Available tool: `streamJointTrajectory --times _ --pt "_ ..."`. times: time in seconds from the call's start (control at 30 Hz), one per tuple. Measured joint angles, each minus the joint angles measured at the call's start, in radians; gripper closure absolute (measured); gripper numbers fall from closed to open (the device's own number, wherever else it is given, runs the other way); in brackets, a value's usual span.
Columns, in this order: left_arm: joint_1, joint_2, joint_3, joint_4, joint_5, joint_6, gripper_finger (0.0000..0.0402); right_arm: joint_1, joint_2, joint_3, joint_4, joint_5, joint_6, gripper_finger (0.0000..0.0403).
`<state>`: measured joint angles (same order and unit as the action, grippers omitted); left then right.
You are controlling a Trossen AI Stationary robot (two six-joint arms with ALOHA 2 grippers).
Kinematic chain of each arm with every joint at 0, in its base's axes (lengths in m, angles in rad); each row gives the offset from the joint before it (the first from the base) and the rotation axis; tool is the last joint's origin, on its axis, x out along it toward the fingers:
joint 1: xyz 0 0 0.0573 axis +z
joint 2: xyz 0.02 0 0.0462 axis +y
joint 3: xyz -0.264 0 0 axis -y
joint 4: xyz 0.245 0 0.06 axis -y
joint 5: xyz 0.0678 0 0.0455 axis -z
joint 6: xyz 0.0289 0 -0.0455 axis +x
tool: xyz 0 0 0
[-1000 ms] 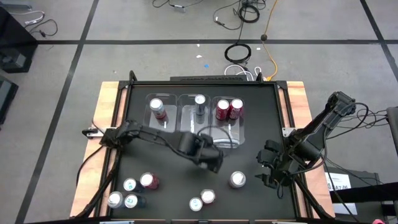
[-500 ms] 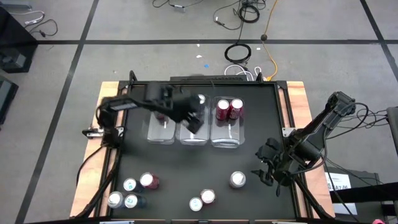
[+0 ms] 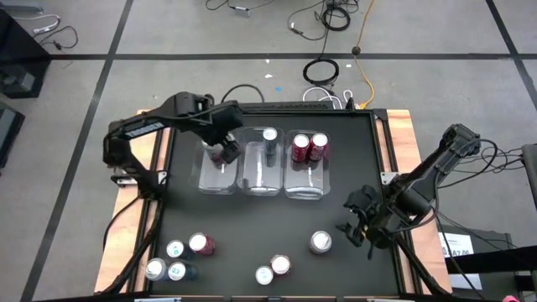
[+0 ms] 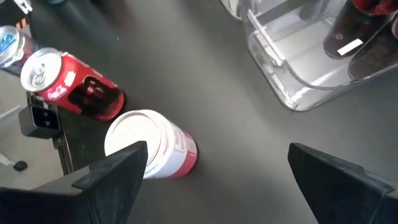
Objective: Sort soda cans
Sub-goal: Put the pink soda can into the left transparent bin
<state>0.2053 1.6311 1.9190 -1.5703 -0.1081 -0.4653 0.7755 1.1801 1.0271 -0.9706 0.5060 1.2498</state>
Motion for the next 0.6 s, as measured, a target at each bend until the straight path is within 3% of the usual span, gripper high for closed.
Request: streamJointTrajectory --times 0.27,0.6 --pt "0.048 -0.068 -0.321 0.142 0.085 0.101 0.0072 -0.043 0.000 0.000 -0.001 0.000 0.004 0.0021" --pt "0.088 -0.070 -0.545 0.350 0.089 0.196 0.0072 -0.088 0.000 0.000 0.000 0.000 0.022 0.0021"
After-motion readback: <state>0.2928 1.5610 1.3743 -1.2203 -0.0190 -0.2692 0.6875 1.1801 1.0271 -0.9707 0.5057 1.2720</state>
